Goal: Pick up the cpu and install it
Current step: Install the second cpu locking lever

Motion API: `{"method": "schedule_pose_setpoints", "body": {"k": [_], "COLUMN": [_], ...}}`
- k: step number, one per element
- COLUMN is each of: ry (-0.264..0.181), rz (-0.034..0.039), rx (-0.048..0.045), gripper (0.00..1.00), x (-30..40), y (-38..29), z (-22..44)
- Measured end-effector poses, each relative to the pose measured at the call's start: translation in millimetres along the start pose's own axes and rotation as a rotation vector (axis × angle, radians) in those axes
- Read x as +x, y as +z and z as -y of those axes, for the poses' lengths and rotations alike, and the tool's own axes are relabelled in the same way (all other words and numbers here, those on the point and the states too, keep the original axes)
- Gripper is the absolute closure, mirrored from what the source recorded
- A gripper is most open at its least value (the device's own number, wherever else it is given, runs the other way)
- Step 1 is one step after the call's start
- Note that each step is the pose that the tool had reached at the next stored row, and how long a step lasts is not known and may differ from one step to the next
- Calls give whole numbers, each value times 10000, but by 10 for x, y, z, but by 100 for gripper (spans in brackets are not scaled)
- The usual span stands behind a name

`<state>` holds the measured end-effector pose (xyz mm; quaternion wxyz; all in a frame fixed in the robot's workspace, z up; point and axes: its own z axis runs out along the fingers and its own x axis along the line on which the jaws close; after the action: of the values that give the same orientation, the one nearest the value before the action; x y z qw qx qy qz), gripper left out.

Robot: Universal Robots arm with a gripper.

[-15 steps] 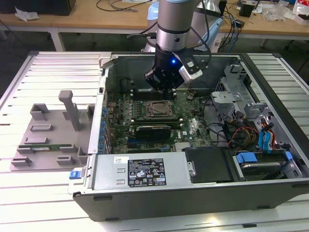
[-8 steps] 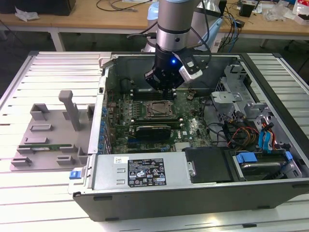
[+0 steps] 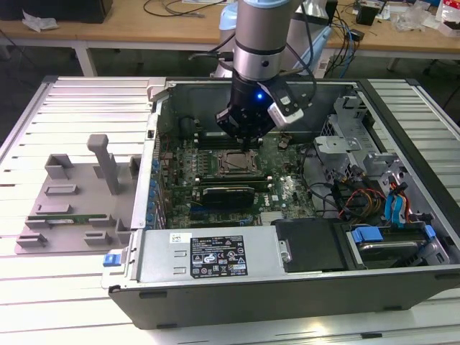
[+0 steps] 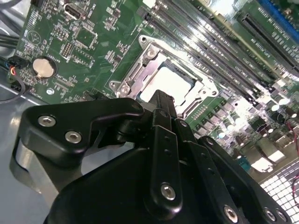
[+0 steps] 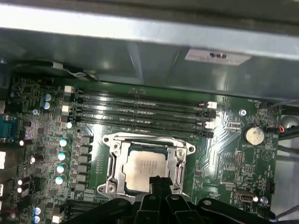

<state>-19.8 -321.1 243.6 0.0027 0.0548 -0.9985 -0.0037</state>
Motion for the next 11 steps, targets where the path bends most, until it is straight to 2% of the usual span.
{"method": "schedule_pose_setpoints", "body": {"k": [1,7,10,11], "ry": [0,0,0,0], "rz": [0,1,1,1], "rx": [1,0,-1,0], "gripper": [89,89,89,89], "x": [1,20,25,29], "y": [0,-1,-1,-2], "z": [12,183,231,265]}}
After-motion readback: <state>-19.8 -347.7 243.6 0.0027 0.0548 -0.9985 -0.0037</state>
